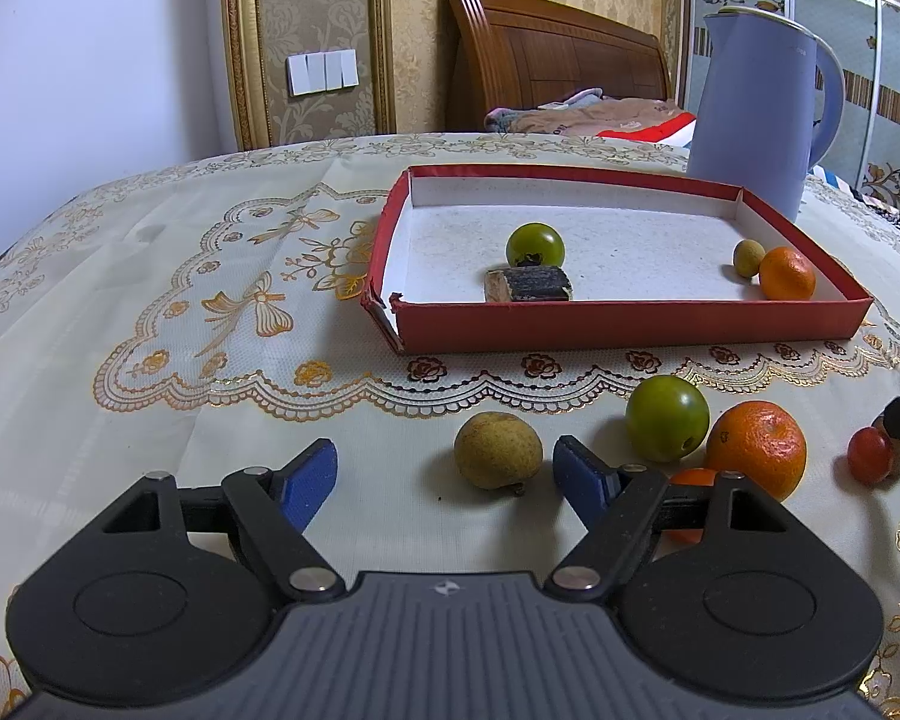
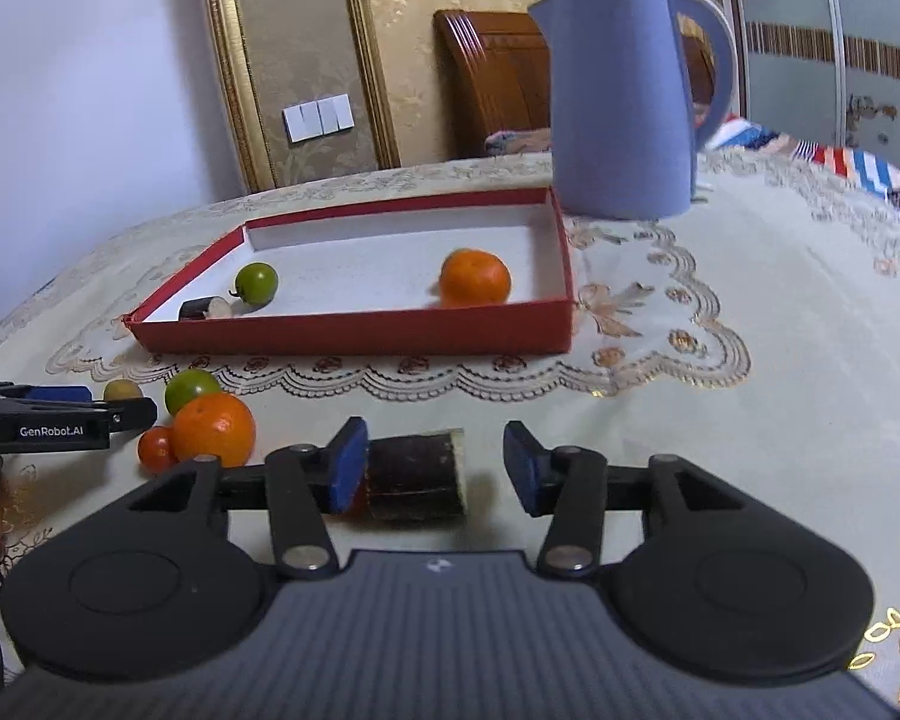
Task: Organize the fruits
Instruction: 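Grasp the black cylinder with the right tool, then grasp the brown round fruit with the left tool while the right tool holds the cylinder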
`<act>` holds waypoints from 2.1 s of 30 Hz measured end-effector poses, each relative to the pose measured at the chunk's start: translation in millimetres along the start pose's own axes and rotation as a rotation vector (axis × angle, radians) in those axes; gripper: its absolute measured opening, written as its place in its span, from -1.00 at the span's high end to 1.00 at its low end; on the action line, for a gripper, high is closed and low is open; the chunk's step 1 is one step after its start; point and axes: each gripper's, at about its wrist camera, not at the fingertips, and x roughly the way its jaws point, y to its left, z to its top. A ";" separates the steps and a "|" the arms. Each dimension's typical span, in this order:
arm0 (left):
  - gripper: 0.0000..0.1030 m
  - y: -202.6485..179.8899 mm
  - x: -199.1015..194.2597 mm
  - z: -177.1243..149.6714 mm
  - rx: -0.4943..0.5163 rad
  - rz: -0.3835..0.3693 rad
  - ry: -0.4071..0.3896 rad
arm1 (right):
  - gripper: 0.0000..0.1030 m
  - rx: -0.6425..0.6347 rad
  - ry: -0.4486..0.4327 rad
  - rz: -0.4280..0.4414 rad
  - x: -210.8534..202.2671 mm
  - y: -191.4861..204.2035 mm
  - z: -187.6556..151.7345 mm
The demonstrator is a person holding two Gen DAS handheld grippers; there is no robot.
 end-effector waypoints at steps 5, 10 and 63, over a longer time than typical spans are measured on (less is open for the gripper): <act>-0.53 0.0 0.0 0.0 0.000 0.000 0.000 | 0.09 -0.051 -0.006 -0.025 -7.8 6.8 -6.1; -0.53 0.5 0.1 -0.1 0.000 0.000 0.000 | 0.02 -0.116 0.000 -0.035 -15.2 14.2 -10.5; 0.36 -6.1 -3.8 1.0 0.023 -0.018 -0.033 | 0.42 -0.146 -0.067 -0.111 -8.5 26.2 -2.9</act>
